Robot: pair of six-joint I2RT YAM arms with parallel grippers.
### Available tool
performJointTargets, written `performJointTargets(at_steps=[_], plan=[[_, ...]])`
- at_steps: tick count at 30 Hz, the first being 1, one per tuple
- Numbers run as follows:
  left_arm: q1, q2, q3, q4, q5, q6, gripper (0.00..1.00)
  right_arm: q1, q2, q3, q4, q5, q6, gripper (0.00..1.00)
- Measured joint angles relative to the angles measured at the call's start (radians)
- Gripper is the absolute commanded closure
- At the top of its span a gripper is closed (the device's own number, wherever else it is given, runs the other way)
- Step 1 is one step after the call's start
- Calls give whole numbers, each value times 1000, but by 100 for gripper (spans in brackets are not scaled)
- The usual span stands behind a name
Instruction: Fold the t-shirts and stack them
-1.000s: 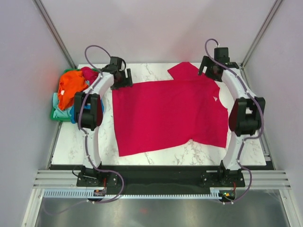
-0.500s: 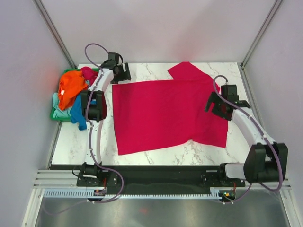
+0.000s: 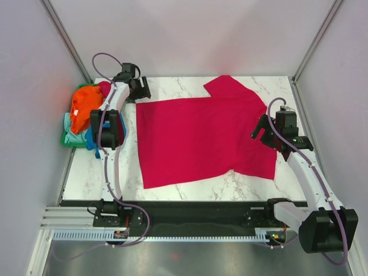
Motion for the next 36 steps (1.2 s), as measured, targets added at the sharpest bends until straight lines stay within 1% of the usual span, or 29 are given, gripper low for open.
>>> performJointTargets(at_steps=[4,10,17,20,21,26,27,29,30,33,36], plan=[[20,-110,-140,-7,-7,-27,15,0,-8,-15,0,-16,10,2],[42,-136,-252,1,-18,-51,23,0,-37,-20,-13,-43,10,2],[41,-112,-246,9,-16,-56,25,0,-74,-25,-26,-43,-1,2],[41,-91,-211,7,-14,-60,30,0,-75,-32,-28,-44,-3,2],[41,-82,-198,11,-7,-61,35,0,-75,-35,-29,-44,-5,2],[45,-58,-165,17,11,-74,51,0,-65,-40,-28,-44,-9,2],[45,-55,-161,17,13,-76,58,0,-61,-40,-27,-44,-9,2],[46,-47,-157,23,25,-82,67,0,-50,-40,-24,-44,-10,2],[47,-46,-155,24,30,-85,78,0,-47,-40,-21,-44,-11,2],[47,-40,-154,31,45,-100,98,0,-38,-42,-13,-44,-16,2],[46,-31,-140,33,58,-103,98,0,-34,-55,-1,-44,-20,2]])
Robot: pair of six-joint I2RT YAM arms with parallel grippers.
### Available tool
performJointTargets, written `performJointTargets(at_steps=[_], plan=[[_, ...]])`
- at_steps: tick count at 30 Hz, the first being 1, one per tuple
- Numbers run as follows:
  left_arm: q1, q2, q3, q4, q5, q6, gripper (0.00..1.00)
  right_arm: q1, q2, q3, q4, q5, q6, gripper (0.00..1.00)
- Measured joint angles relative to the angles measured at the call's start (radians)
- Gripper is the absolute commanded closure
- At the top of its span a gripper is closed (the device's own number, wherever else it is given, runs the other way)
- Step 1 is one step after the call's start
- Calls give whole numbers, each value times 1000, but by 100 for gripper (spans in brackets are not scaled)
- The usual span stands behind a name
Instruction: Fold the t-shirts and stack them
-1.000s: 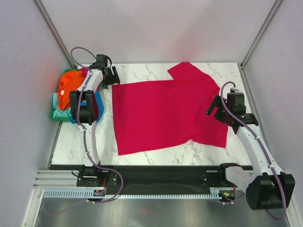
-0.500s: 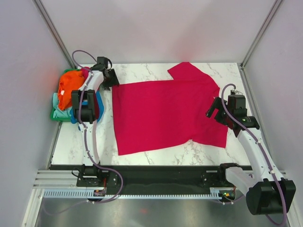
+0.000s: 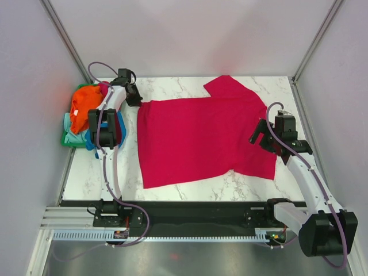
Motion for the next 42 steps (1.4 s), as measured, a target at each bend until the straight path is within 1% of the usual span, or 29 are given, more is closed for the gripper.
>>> performJointTargets(at_steps=[3,7,8,9,10,11,12,13,14,15,18,20,22,23,25,27,30,32,34,36,38,40,42], plan=[[0,24,49,-6,-2,0,98,0,10,-13,5,0,-3,2],[0,88,178,-19,-9,0,98,0,35,-17,10,2,-11,2],[0,101,211,-21,-13,0,93,0,42,-17,12,3,-14,2],[0,110,238,-20,-17,0,84,0,47,-17,15,5,-15,2],[0,115,261,-20,-21,-1,71,0,53,-17,18,6,-16,2],[1,116,277,-19,-23,-4,40,0,57,-17,20,7,-16,2],[1,114,288,-17,-22,-10,31,0,60,-17,23,7,-16,2],[1,110,293,-13,-21,-18,24,0,60,-18,24,8,-15,2],[1,101,293,-13,-19,-25,14,0,60,-19,26,11,-14,2],[1,93,290,-14,-16,-30,8,0,56,-23,29,20,-10,2],[1,29,228,-13,-4,-40,7,0,29,-53,29,55,19,2],[-1,-58,131,-17,-3,-43,9,0,-13,-91,24,74,50,2],[-6,-171,22,-19,-5,-46,11,0,-60,-128,12,87,78,2],[-12,-250,-56,-18,-8,-46,13,0,-88,-149,3,93,97,2],[-32,-421,-206,-19,-27,-46,13,23,-135,-183,-19,109,138,2],[-73,-614,-363,-13,-60,-46,15,84,-163,-209,-34,111,201,2],[-164,-876,-578,12,-80,-46,16,229,-169,-244,-37,123,297,2],[-227,-1006,-708,23,-82,-46,17,311,-161,-258,-48,151,350,2],[-283,-1121,-851,11,-87,-46,17,357,-163,-270,-77,201,404,2],[-350,-1181,-948,3,-89,-46,17,370,-195,-286,-117,265,448,2],[-394,-1228,-1033,-13,-85,-44,17,372,-263,-301,-162,326,493,2],[-414,-1271,-1089,-27,-80,-39,18,372,-335,-302,-206,389,539,2],[-417,-1326,-1138,-32,-70,-29,18,372,-367,-296,-240,447,574,2]])
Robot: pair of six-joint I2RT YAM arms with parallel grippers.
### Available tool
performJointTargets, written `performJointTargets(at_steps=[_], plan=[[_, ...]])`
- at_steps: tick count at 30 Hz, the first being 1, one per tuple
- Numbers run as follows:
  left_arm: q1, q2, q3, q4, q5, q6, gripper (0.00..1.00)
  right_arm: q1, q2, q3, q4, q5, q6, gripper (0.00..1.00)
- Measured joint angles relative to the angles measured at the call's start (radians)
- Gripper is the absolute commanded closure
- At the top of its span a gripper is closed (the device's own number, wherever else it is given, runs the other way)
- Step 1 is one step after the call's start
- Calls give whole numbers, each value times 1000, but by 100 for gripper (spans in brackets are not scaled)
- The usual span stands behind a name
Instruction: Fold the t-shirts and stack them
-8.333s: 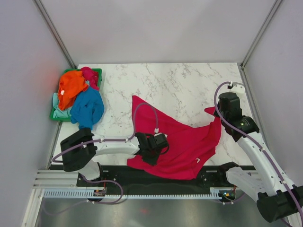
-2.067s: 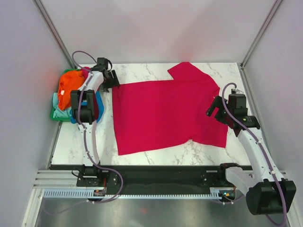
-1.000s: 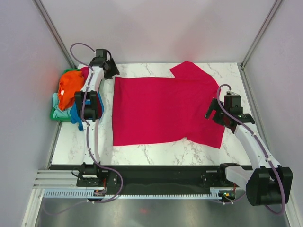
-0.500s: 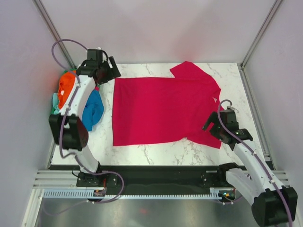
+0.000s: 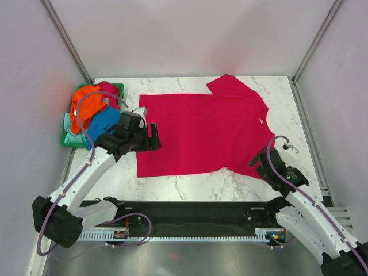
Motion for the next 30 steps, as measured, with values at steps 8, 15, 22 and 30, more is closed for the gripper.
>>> performJointTargets(at_steps=[8,15,22,30], plan=[[0,-115,-124,-4,10,18,18,0,188,27,-48,110,122,7],[0,-136,-132,-7,10,18,18,0,283,-31,47,123,154,28],[0,-143,-132,-7,9,18,18,0,391,-70,152,126,146,53],[0,-143,-134,-8,-27,17,19,-2,388,-84,232,133,108,95]])
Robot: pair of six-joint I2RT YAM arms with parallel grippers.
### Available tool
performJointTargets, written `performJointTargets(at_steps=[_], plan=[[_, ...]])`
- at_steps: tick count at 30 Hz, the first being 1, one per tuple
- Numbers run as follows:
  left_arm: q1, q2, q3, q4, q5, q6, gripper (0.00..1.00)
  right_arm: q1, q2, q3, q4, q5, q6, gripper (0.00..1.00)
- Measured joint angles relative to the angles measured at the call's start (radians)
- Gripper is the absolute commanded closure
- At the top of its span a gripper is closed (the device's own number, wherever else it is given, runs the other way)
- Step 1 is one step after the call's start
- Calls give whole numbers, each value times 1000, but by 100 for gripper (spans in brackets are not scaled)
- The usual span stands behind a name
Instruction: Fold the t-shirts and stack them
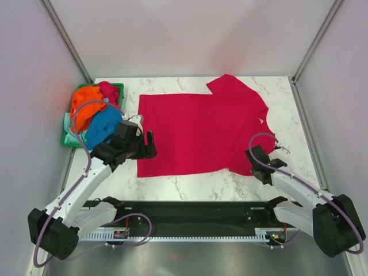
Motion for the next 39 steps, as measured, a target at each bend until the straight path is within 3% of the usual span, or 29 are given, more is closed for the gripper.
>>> performJointTargets(at_steps=[6,11,22,34,39], plan=[[-16,0,0,-45,-112,-43,18,0,-62,-3,-2,-14,-47,98],[-118,15,-10,-127,-181,-175,17,0,-171,24,-43,-16,-101,98],[-139,35,-286,-126,-181,-501,26,-1,-234,102,-46,-70,-258,99],[-139,3,-320,-55,-319,-599,27,-1,-252,79,-3,-172,-327,100],[-139,86,-322,-21,-355,-603,28,-1,-267,79,-1,-177,-332,100]])
